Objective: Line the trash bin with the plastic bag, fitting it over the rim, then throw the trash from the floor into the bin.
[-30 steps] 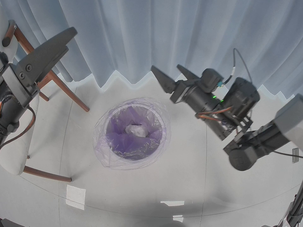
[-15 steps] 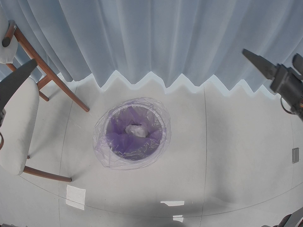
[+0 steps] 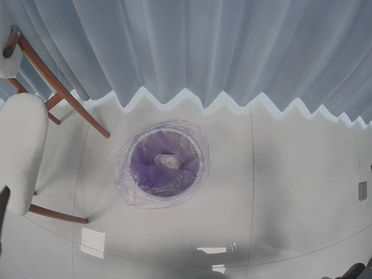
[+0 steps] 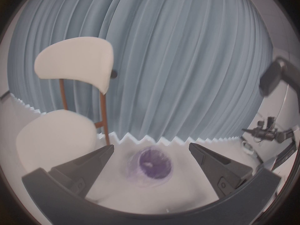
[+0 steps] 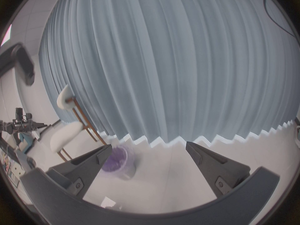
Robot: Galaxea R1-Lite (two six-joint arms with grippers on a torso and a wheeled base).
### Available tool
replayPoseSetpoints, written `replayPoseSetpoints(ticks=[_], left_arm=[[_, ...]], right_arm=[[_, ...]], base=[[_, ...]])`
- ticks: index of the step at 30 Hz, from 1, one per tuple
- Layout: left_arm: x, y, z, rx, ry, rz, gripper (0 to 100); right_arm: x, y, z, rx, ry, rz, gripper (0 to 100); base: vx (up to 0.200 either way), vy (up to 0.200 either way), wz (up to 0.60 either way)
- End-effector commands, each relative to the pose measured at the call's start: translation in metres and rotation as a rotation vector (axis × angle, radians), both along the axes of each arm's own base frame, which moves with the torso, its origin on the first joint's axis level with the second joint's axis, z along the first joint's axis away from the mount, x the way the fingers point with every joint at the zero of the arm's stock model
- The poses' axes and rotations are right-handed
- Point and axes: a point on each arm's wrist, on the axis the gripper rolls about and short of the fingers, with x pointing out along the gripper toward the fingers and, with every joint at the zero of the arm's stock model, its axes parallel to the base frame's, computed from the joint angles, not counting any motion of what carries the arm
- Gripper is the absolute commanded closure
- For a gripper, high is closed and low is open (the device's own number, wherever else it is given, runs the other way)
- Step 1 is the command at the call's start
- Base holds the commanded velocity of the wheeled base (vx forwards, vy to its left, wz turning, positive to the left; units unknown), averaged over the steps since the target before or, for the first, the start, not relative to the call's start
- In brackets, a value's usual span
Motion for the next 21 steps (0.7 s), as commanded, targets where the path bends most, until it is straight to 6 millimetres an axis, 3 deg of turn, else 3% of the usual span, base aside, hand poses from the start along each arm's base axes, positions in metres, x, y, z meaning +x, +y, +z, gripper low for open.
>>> replayPoseSetpoints(ticks=[1, 7, 12, 15, 21], left_arm=[[-0.0247, 0.0011, -0.1362, 0.139, 0.092, 0.25, 0], [-0.0248, 0.0058, -0.1359, 0.096, 0.107, 0.454, 0], [-0.0249, 0.0066, -0.1359, 0.079, 0.111, 0.489, 0], [-0.0249, 0.0064, -0.1356, 0.024, 0.113, 0.473, 0], [-0.0246, 0.0038, -0.1373, 0.103, 0.116, 0.367, 0]], right_arm=[[-0.0511, -0.0037, -0.1315, -0.102, 0.075, -0.132, 0], [-0.0505, -0.0062, -0.1312, -0.001, 0.092, -0.235, 0], [-0.0496, -0.0074, -0.1365, -0.084, 0.128, -0.296, 0], [-0.05, -0.0075, -0.1367, -0.081, 0.125, -0.301, 0], [-0.0499, -0.0066, -0.1364, -0.111, 0.116, -0.26, 0]], base=[[0.0, 0.0, 0.0], [0.0, 0.0, 0.0], [0.0, 0.0, 0.0], [0.0, 0.0, 0.0], [0.0, 0.0, 0.0]])
